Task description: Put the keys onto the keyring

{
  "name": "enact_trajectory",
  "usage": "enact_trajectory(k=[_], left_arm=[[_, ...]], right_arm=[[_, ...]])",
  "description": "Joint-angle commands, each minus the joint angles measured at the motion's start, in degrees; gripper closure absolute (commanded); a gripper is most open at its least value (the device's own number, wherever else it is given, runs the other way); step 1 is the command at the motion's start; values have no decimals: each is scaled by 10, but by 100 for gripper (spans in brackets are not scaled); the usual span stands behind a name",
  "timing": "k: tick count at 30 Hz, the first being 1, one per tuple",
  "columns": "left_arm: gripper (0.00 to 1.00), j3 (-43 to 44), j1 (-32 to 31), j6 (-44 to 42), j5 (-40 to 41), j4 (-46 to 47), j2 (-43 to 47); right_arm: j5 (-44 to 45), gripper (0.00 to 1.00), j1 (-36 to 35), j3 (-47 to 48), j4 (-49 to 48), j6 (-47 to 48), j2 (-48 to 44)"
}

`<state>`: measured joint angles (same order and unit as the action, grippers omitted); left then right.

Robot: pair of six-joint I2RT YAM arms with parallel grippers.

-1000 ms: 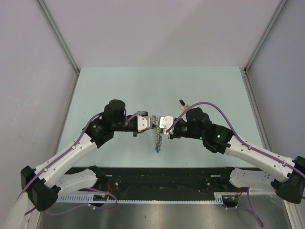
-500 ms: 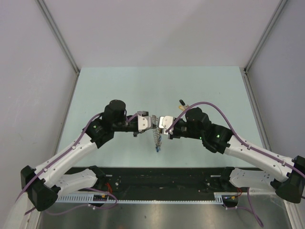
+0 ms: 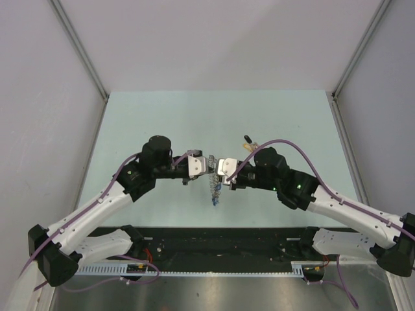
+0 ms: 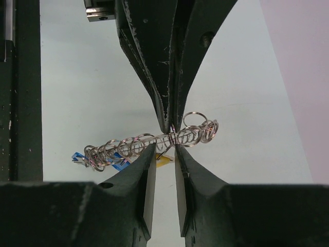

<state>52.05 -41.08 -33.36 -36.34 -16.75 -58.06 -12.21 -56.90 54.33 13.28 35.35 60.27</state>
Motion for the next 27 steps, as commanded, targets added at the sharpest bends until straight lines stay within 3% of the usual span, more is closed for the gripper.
enact_trajectory(k=[1, 8, 13, 21, 27], left_arm=[[99, 3, -8, 8, -11, 53, 17], [99, -1, -8, 15, -4, 60, 18], [99, -4, -8, 18, 0, 68, 23], [100, -7, -8, 50, 10, 95, 19], [100, -13, -8, 101, 22, 137, 11]], right_arm=[[21, 74, -5, 16, -3, -15, -34], [50, 72, 4, 9, 22, -43, -52], [14, 71, 34, -4, 12, -69, -71], [-55, 67, 61, -45, -52, -115, -73], [-45, 64, 61, -71, -118, -130, -81]])
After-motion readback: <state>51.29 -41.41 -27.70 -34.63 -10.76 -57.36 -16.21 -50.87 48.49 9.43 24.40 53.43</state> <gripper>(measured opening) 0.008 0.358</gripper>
